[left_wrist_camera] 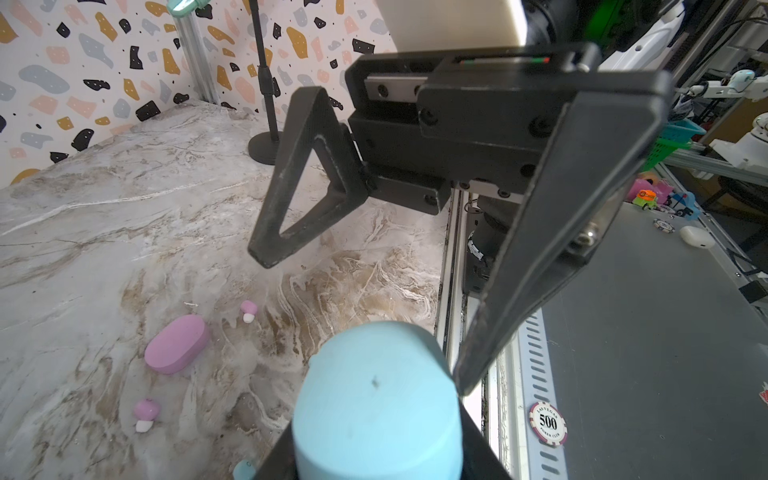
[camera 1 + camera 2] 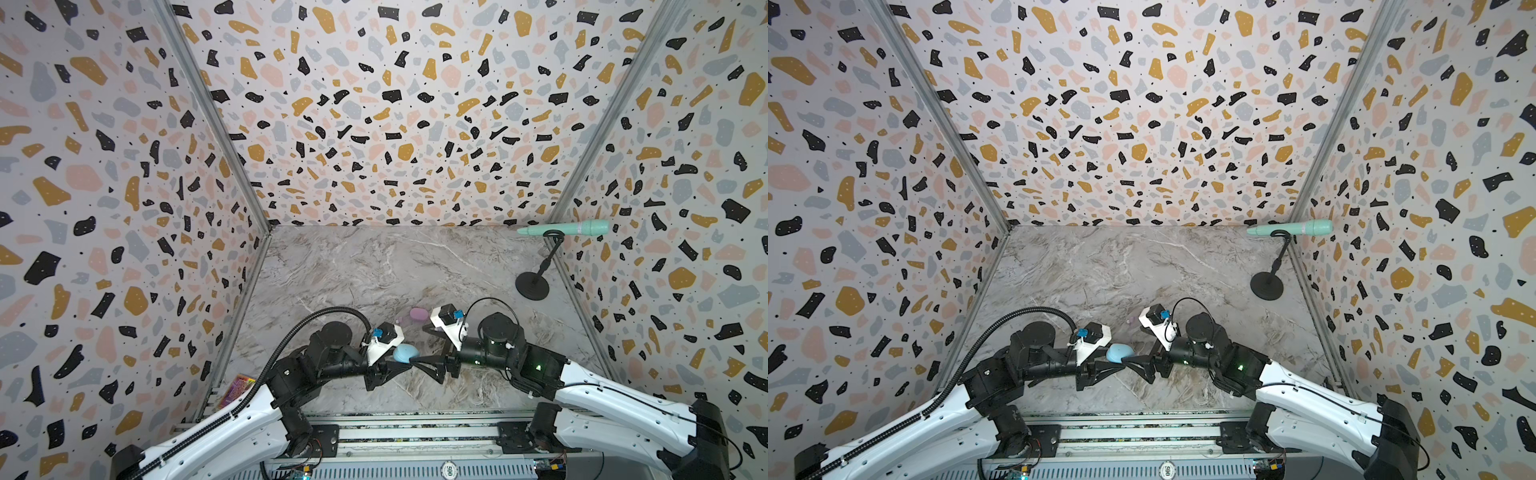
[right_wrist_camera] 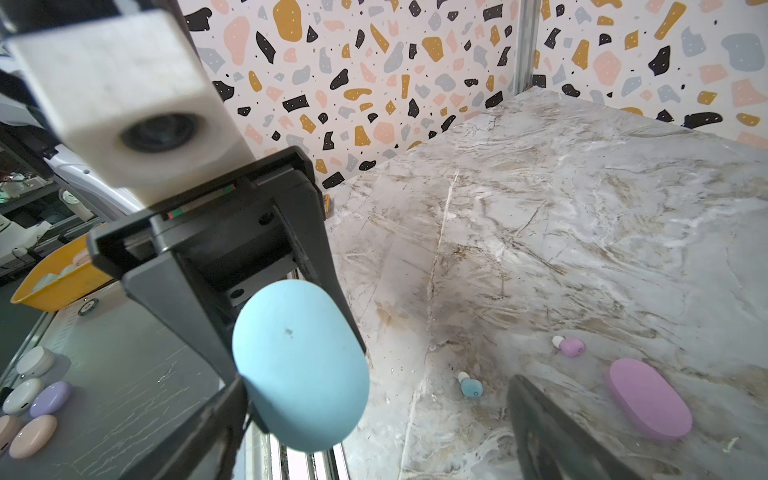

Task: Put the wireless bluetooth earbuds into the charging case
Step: 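Grip the case lid with the right gripper and swing it open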

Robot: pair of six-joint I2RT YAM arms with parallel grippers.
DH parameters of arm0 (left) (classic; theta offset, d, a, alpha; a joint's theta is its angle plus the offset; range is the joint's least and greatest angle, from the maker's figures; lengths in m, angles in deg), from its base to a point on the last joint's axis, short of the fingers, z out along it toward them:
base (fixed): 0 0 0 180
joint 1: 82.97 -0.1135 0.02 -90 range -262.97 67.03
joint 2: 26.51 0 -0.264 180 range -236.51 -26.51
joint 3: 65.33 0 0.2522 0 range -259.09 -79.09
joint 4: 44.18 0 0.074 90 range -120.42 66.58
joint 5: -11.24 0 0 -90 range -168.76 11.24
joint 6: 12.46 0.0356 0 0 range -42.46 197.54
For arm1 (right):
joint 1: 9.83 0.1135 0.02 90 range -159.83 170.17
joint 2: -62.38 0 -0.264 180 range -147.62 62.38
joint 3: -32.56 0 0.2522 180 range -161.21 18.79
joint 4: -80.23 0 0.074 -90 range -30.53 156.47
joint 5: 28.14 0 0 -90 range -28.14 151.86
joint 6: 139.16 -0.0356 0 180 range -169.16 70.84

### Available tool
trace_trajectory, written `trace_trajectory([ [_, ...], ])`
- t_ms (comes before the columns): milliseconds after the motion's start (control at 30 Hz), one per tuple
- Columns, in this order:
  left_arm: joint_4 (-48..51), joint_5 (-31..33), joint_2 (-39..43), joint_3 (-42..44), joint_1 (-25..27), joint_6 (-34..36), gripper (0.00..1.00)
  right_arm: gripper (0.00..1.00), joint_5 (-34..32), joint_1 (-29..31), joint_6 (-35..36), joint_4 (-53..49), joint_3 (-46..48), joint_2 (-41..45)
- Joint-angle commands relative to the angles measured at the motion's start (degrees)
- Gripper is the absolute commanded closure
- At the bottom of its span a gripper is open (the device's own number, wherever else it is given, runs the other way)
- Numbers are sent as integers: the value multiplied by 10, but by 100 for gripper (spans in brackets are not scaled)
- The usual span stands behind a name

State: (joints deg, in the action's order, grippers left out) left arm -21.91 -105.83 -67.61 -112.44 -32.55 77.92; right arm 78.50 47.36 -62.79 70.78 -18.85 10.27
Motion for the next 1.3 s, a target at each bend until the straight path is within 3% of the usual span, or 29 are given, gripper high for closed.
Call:
trace_trajectory([
  [0, -39, -45, 8, 4, 6, 2, 100, 3, -56, -16, -6, -8, -19, 4],
  [700, -40, -43, 7, 5, 5, 1, 100, 4, -38, -25, -10, -7, -25, -5],
  [1033, -40, -52, -5, 5, 5, 1, 100, 16, 9, -25, -5, 12, -35, -18],
  [1267, -42, -52, -5, 6, 5, 0, 100, 32, 37, -25, 3, 13, -47, -35],
])
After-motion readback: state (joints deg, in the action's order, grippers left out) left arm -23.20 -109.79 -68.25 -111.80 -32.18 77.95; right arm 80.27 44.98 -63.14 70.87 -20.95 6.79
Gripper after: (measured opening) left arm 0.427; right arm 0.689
